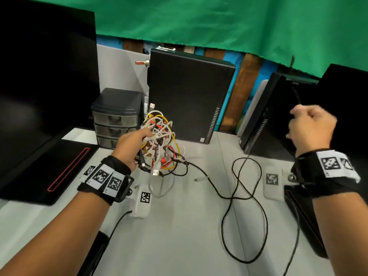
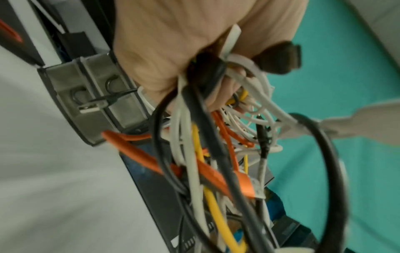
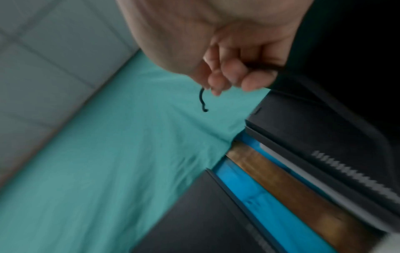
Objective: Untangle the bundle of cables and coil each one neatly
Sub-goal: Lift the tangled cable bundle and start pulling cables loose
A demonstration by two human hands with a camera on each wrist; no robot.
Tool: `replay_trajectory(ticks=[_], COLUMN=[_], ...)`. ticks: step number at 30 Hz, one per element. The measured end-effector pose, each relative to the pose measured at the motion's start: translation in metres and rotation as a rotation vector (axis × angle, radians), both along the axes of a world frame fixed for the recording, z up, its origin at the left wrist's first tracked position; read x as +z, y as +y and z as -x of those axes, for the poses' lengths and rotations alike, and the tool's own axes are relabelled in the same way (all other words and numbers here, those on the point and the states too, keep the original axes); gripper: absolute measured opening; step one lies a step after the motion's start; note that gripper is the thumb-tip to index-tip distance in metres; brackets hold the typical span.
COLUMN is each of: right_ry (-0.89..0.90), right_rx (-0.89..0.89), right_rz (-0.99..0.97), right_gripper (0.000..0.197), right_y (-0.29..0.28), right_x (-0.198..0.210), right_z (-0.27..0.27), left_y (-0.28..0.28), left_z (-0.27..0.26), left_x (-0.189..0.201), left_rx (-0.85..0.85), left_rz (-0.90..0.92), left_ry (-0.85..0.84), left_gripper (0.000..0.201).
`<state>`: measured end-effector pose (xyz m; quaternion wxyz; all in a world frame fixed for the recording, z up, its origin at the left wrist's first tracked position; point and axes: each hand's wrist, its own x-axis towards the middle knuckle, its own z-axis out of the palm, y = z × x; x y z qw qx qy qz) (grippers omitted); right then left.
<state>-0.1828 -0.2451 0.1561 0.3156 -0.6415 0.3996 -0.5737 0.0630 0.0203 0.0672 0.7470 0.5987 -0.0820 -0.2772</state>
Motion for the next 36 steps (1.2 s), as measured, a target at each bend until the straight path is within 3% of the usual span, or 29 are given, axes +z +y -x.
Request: replay_trajectory(ticks=[4, 6, 7, 9, 11, 13, 16, 19, 22, 24, 27, 29, 32, 36], right_ry=[0.533, 0.796, 0.836, 0.787, 0.642, 0.504, 0.414, 0.342, 0.109, 0.026, 0.195, 0.33, 0.39, 0.457], right_rx=[0.138, 0.152, 0.188, 0.401, 0.733, 0.911, 0.827, 0.55, 0.2, 0.096, 0.192, 0.203, 0.21, 0.341], right_rz=[-0.141, -0.141, -0.106, -0.042, -0.156, -0.282, -0.243, -0.185, -0.246, -0.282, -0.31, -0.327, -0.385, -0.252], right_gripper=[0.02, 0.034, 0.039, 0.037, 0.024, 0.021, 0.025, 0.025, 0.022, 0.019, 0.018, 0.029, 0.049, 0.023], right_y=[0.007, 0.024, 0.039, 0.074, 0.103, 0.114, 0.111, 0.084, 0.041, 0.022, 0.019, 0.022, 0.034, 0.069], right_x=[-0.06, -0.085, -0.094, -0.099, -0.096, -0.094, -0.089, -0.086, -0.084, -0.084, -0.086, -0.09, -0.096, -0.107], right_z=[-0.001, -0.005, -0.009, -0.017, -0.022, -0.022, -0.015, -0.002, 0.021, 0.034, 0.034, 0.03, 0.029, 0.039], left_y=[0.0, 0.002, 0.003, 0.004, 0.003, 0.003, 0.007, 0.009, 0.019, 0.027, 0.031, 0.028, 0.016, -0.001], left_z=[0.004, 0.006, 0.007, 0.012, 0.016, 0.02, 0.02, 0.013, 0.0, -0.01, -0.018, -0.017, -0.012, 0.006], left_x=[0.01, 0.012, 0.013, 0.016, 0.019, 0.021, 0.024, 0.023, 0.025, 0.026, 0.027, 0.025, 0.015, 0.007], left_rx=[-0.198, -0.228, -0.232, -0.247, -0.282, -0.291, -0.241, -0.212, -0.198, -0.17, -0.131, -0.142, -0.155, -0.198], left_rz=[0.202, 0.228, 0.225, 0.241, 0.266, 0.284, 0.265, 0.286, 0.341, 0.351, 0.357, 0.35, 0.262, 0.08], left_ry=[0.032, 0.047, 0.062, 0.08, 0.096, 0.103, 0.097, 0.1, 0.071, 0.049, 0.036, 0.024, 0.015, 0.013], left_gripper=[0.024, 0.024, 0.022, 0.025, 0.038, 0.046, 0.029, 0.031, 0.027, 0.026, 0.018, 0.011, 0.028, 0.018])
